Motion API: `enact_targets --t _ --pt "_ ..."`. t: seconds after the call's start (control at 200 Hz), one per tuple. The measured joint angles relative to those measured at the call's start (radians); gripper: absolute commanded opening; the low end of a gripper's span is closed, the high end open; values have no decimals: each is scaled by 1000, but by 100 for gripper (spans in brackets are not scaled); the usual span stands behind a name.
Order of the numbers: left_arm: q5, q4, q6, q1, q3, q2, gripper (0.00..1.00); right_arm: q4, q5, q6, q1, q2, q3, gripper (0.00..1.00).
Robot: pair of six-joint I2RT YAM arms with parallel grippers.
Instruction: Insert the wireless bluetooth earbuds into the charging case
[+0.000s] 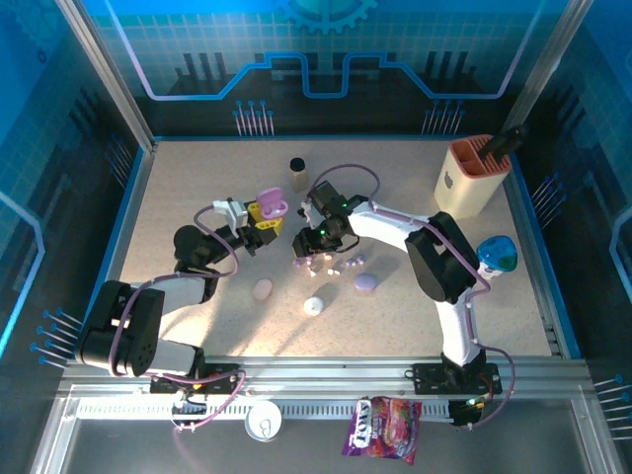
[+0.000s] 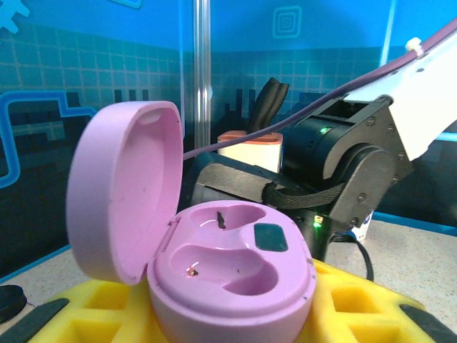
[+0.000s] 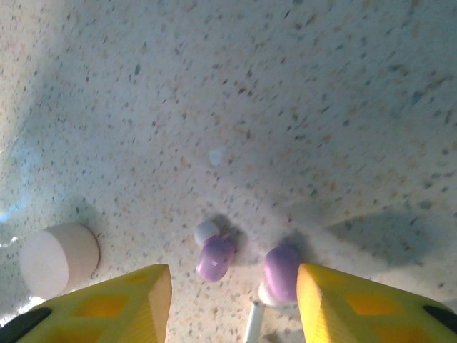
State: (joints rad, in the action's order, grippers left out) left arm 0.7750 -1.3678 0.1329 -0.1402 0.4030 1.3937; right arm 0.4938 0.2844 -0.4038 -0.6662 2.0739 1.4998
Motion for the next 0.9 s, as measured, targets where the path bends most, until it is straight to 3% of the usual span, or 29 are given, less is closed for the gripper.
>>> enact_targets --t 0.205,0.7,0.9 --pt "0 0 0 0 0 0 37 9 15 14 11 68 25 49" --pt "0 0 0 0 0 0 37 -4 79 19 18 69 4 36" --pt "0 0 0 0 0 0 37 -32 91 6 27 64 -21 25"
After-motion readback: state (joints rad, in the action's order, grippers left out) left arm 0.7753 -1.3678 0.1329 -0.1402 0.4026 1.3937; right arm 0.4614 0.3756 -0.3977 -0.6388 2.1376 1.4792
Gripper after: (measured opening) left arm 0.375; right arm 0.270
